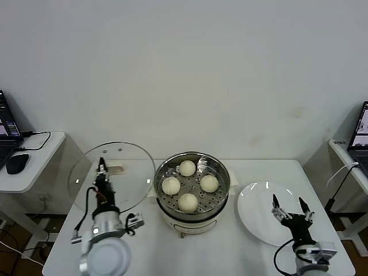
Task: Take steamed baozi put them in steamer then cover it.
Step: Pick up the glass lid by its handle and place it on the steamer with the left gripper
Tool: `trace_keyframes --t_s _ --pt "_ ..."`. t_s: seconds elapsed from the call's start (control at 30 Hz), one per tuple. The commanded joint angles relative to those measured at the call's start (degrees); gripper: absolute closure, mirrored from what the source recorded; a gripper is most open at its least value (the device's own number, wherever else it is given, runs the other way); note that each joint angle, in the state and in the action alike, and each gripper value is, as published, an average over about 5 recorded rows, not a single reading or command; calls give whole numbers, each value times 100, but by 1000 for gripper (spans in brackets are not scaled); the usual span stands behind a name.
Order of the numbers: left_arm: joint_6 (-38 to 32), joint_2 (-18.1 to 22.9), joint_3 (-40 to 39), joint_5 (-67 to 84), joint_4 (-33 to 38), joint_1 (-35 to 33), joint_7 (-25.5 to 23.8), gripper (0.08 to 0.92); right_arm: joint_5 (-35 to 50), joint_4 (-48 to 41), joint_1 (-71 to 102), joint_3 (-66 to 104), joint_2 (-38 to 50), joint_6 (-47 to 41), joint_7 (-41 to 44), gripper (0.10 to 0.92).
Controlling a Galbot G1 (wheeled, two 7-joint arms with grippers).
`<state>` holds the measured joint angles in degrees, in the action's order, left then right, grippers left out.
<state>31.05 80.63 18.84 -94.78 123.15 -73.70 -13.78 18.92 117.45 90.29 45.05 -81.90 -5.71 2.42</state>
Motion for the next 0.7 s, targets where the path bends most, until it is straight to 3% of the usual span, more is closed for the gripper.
trace_keyframes --t_s 0.03,0.37,0.7 --pt "272 279 -1272 -440 -416 779 -750 866 -734 -78 18 -189 -408 173 -31 203" --pt "355 669 -2010 -509 -1018 1414 -1136 866 -854 -175 -45 -107 -775 273 -57 203" --pt "358 1109 -2317 -589 -1559 1712 -1159 866 -845 -216 -98 -6 -844 285 -76 203"
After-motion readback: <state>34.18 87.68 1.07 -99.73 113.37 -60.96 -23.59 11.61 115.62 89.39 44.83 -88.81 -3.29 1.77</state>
